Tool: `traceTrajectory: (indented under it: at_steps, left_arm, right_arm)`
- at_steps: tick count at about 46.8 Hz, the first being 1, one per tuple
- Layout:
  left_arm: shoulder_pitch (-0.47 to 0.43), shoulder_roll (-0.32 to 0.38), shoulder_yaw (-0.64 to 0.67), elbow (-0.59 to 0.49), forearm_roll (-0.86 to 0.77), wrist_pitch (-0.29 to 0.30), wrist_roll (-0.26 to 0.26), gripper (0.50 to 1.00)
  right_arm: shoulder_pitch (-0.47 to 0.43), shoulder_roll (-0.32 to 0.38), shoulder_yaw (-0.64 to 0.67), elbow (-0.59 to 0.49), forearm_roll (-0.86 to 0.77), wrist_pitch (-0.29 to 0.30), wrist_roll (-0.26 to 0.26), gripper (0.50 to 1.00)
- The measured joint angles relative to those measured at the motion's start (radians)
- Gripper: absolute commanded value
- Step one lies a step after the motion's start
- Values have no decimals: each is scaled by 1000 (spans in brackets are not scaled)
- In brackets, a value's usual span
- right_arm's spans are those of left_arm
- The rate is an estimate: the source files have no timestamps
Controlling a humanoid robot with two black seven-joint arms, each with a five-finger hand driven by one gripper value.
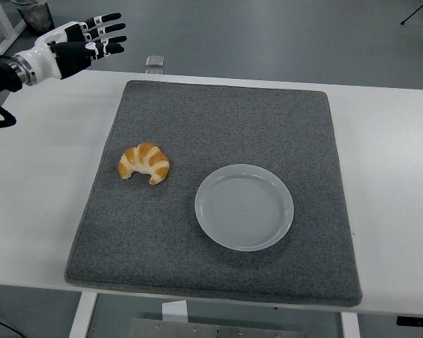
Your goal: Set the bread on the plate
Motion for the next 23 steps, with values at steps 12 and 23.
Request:
traceTrajectory:
  at_steps: [12, 23]
  left_arm:
    - [-5, 126, -2, -176, 124, 0, 0, 996]
    - [-5, 156, -3, -260, 257, 0, -2, 996]
  right_arm:
    - [0, 0, 1, 0, 0, 0, 0, 952]
    - [0, 0, 1, 0, 0, 0, 0, 954]
